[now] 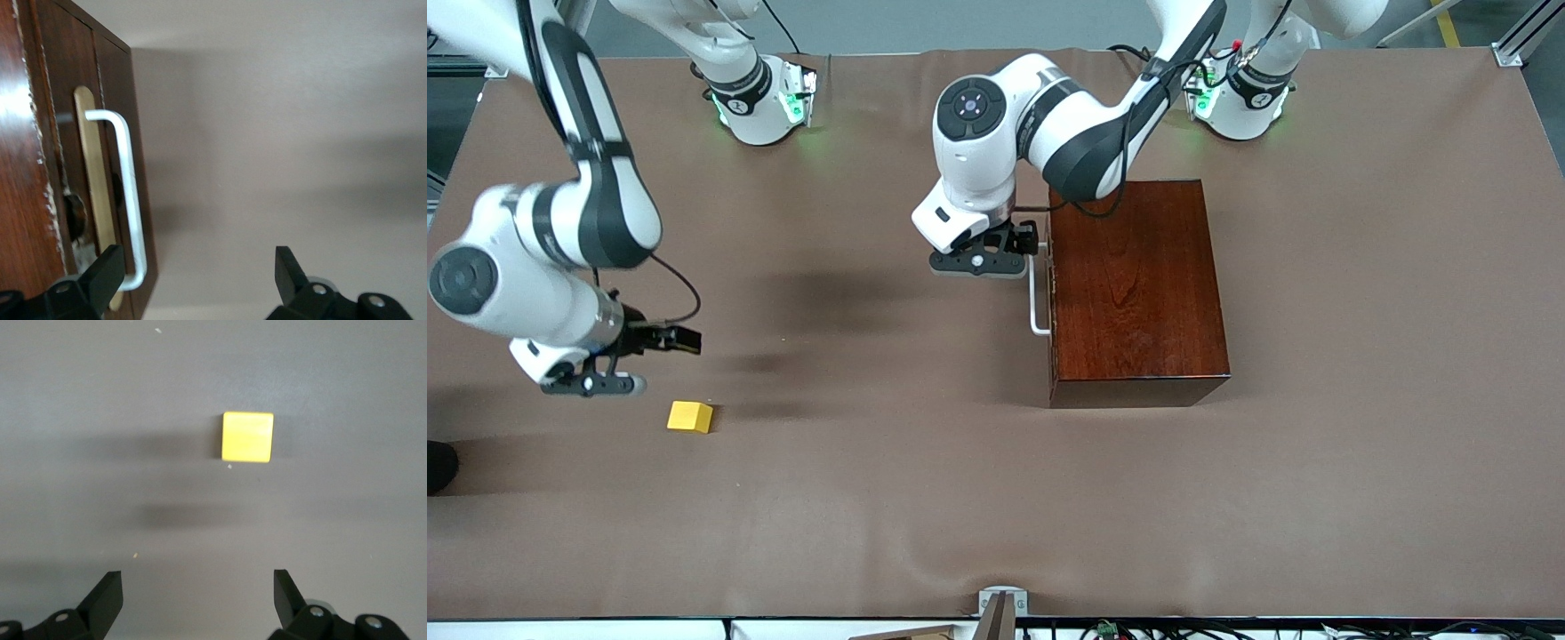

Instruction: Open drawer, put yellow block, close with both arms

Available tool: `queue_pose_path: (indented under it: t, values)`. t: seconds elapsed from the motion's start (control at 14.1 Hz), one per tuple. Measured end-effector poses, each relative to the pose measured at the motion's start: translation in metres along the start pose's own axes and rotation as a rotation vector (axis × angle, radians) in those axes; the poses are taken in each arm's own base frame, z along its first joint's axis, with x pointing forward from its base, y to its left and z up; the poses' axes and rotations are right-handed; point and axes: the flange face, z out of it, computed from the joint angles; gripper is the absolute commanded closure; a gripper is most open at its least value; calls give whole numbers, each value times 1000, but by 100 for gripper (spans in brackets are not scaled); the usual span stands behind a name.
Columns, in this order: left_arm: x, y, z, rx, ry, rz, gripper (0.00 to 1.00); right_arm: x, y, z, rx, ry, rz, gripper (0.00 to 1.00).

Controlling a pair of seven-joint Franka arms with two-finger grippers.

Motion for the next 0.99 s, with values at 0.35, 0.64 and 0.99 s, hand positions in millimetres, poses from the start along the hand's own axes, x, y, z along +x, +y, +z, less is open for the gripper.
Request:
queue_pose_path:
  t: [0.35, 0.64, 0.99]
  values:
    - [1, 2, 47, 86, -23, 23, 0, 45, 20, 59, -11, 64, 14, 0]
    - [-2, 2, 71, 141, -40, 38, 0, 58, 21, 86, -33, 114, -7, 0]
    - [-2, 0, 91, 188, -50, 51, 0, 61, 23, 118, -48, 108, -23, 0]
